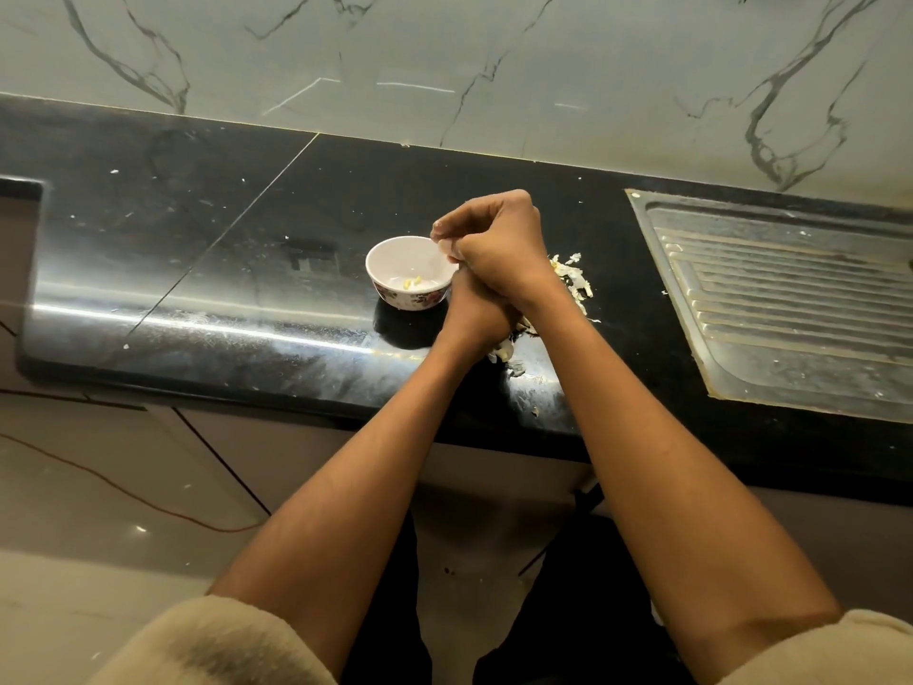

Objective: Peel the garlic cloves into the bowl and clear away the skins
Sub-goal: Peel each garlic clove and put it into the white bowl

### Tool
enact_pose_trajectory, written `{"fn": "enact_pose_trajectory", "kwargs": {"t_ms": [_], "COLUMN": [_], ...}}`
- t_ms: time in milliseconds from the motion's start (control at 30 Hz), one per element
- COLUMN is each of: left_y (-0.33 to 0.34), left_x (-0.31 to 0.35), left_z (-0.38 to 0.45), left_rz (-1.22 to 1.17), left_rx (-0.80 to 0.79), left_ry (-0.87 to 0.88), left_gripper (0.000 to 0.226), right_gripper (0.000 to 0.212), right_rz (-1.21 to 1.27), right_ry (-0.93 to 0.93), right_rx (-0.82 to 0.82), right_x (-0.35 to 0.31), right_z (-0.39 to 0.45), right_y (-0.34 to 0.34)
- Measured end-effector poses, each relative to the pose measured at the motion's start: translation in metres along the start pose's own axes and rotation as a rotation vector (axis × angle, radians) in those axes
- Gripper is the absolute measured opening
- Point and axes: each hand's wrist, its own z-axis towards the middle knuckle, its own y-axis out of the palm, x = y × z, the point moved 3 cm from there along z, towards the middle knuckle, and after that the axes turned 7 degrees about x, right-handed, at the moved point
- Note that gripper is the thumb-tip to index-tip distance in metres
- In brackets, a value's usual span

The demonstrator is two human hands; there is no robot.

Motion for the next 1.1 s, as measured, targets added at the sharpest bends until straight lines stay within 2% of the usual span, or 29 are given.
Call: {"fn": "enact_pose_trajectory", "kwargs": {"t_ms": [67, 100, 233, 333, 500, 767, 1100], "left_y": [-0.001, -0.002, 0.002, 0.003, 0.004, 0.004, 0.004], "left_x": [0.0, 0.003, 0.001, -0.002, -0.001, -0.002, -0.008], "left_z": [0.001, 0.0, 0.005, 0.009, 0.007, 0.008, 0.012], "left_rz": [0.07, 0.105, 0.052, -0.028, -0.164, -0.195, -0.115], "left_rx": [-0.001, -0.005, -0.05, -0.062, -0.085, -0.083, -0.078], "left_ry": [0.101, 0.111, 0.15, 0.14, 0.121, 0.127, 0.154], "left_gripper": [0.007, 0.005, 0.015, 0.024, 0.039, 0.037, 0.029], "right_gripper": [0.023, 0.022, 0.013, 0.014, 0.021, 0.025, 0.011], "right_rz": [0.083, 0.134, 0.277, 0.211, -0.132, -0.457, -0.578], "right_ry": [0.032, 0.058, 0.162, 0.167, 0.043, -0.148, -0.177], "right_rx": [0.1, 0.159, 0.345, 0.376, 0.265, 0.01, -0.016], "right_x": [0.007, 0.012, 0.038, 0.059, 0.084, 0.081, 0.084], "right_z": [-0.001, -0.002, -0.014, -0.032, -0.055, -0.058, -0.058], "right_y": [-0.009, -0.015, -0.045, -0.064, -0.081, -0.064, -0.06]}}
